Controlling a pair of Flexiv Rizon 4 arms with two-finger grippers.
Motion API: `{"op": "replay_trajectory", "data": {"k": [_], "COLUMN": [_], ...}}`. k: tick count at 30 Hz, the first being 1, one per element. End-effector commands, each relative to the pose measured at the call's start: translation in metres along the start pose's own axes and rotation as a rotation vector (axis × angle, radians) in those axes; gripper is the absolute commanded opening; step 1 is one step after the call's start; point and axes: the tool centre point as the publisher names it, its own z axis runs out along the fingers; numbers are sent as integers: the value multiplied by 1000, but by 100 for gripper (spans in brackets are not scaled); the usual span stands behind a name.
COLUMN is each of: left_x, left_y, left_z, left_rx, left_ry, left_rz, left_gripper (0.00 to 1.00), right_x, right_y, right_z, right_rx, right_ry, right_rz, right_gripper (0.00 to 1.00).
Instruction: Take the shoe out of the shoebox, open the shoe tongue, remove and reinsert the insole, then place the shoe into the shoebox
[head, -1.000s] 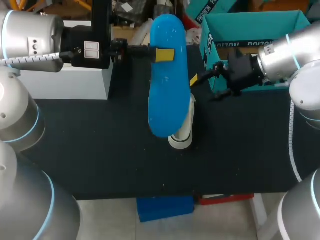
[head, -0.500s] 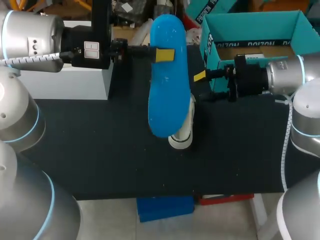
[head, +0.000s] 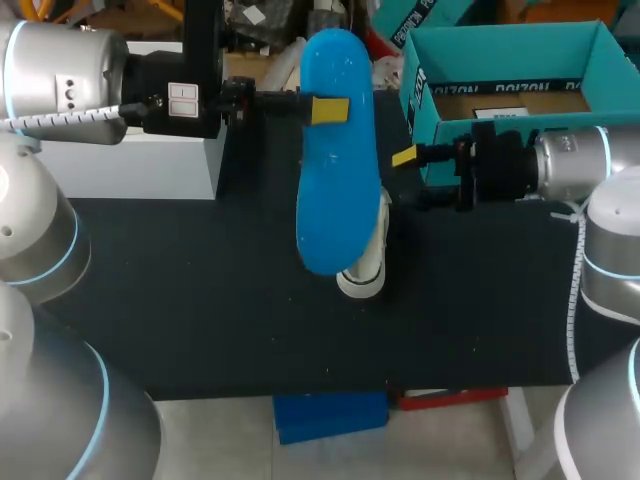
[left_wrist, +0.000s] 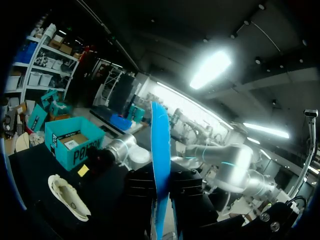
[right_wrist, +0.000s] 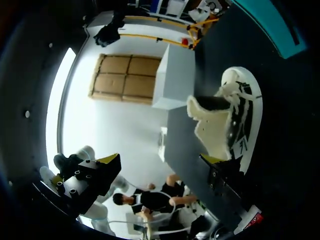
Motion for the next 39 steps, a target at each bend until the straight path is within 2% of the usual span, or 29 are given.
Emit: {"op": "replay_trajectory", "data": {"k": [1, 3, 5, 6, 7, 10, 16, 21, 22, 39], "left_x": [0, 0, -2, -3, -4, -13, -52, -79, -83, -83], "left_y": [-1, -2, -1, 3, 5, 19, 54, 74, 76, 76], "left_z": [1, 5, 14, 21, 26, 36, 55, 65, 66, 66], "left_rx": [-3, 5, -9, -16, 16, 1, 7, 60, 62, 62], "left_ry": [-3, -1, -41, -57, -88, -120, -178, -235, -237, -237], "left_rz": [-1, 48, 254, 372, 420, 611, 906, 1230, 1241, 1241], "left_gripper": [0, 0, 0, 0, 0, 0, 0, 0, 0, 0], "right_x": [8, 8, 8, 8, 8, 8, 8, 8, 8, 8], "right_y": [-3, -3, -3, -3, -3, -3, -3, -3, -3, -3], "right_z": [1, 1, 1, 1, 1, 1, 1, 1, 1, 1], "right_rx": [-10, -10, -10, -10, -10, -10, -10, -10, -10, -10], "right_ry": [-38, -38, -38, -38, -38, -38, -38, -38, -38, -38], "right_rz": [5, 5, 5, 5, 5, 5, 5, 5, 5, 5], "right_gripper": [100, 100, 100, 100, 100, 100, 100, 100, 100, 100]}}
